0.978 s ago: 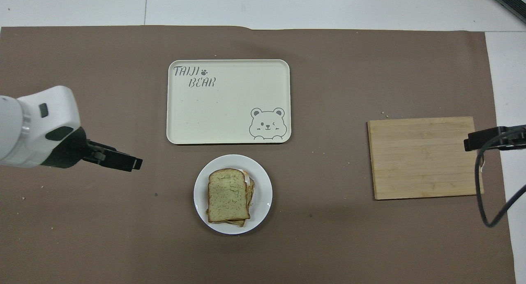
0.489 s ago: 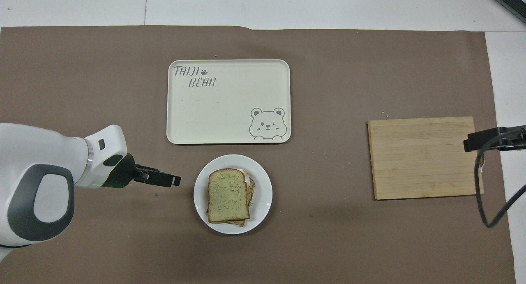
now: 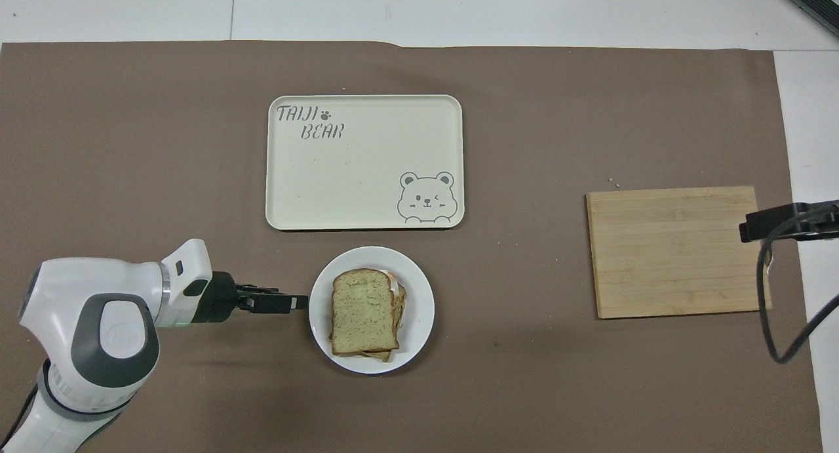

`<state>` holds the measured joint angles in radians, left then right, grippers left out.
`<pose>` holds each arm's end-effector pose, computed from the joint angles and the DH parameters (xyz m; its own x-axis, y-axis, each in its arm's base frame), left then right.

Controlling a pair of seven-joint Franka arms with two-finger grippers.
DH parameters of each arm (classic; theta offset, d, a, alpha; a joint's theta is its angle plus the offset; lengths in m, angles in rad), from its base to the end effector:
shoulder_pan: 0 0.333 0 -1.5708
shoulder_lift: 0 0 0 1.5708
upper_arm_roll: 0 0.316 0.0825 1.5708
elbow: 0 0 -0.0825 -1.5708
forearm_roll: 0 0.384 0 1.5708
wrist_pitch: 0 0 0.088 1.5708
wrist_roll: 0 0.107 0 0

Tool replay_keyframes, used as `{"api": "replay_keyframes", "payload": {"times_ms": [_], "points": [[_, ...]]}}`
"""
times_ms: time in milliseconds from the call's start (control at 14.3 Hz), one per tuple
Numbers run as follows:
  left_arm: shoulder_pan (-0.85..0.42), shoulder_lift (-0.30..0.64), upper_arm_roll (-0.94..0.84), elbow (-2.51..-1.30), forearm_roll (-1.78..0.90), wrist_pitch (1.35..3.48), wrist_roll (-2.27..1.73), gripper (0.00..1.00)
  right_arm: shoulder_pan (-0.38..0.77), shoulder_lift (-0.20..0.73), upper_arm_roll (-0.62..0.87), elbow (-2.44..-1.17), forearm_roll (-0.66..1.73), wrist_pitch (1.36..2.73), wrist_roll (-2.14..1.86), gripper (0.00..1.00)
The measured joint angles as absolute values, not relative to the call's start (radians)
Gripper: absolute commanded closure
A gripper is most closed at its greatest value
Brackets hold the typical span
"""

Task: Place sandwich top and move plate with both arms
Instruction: 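Reach the left gripper to the white plate rim and grasp it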

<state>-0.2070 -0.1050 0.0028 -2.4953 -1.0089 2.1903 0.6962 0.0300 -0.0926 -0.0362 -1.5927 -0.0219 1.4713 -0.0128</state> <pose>0.4331 -0.1208 0.3207 0.9829 -0.1675 0.0759 -0.1731 -0.7032 0.6896 0.5150 -0.0067 0.6552 0.9996 0.0047 -0.0291 0.0052 -0.9998 0.0181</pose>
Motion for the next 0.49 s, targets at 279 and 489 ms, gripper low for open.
{"api": "replay_keyframes", "payload": {"times_ms": [279,489], "points": [[-0.251,-0.036,0.001,-2.509,-1.125,2.251,0.765,0.3,0.03,-0.093,-0.036,-1.593,-0.022,1.471,-0.013,0.0],[-0.275,-0.001,0.001,-2.511,-1.153,2.263,0.774,0.7,0.03,-0.093,-0.036,-1.593,-0.022,1.471,-0.013,0.0]]}}
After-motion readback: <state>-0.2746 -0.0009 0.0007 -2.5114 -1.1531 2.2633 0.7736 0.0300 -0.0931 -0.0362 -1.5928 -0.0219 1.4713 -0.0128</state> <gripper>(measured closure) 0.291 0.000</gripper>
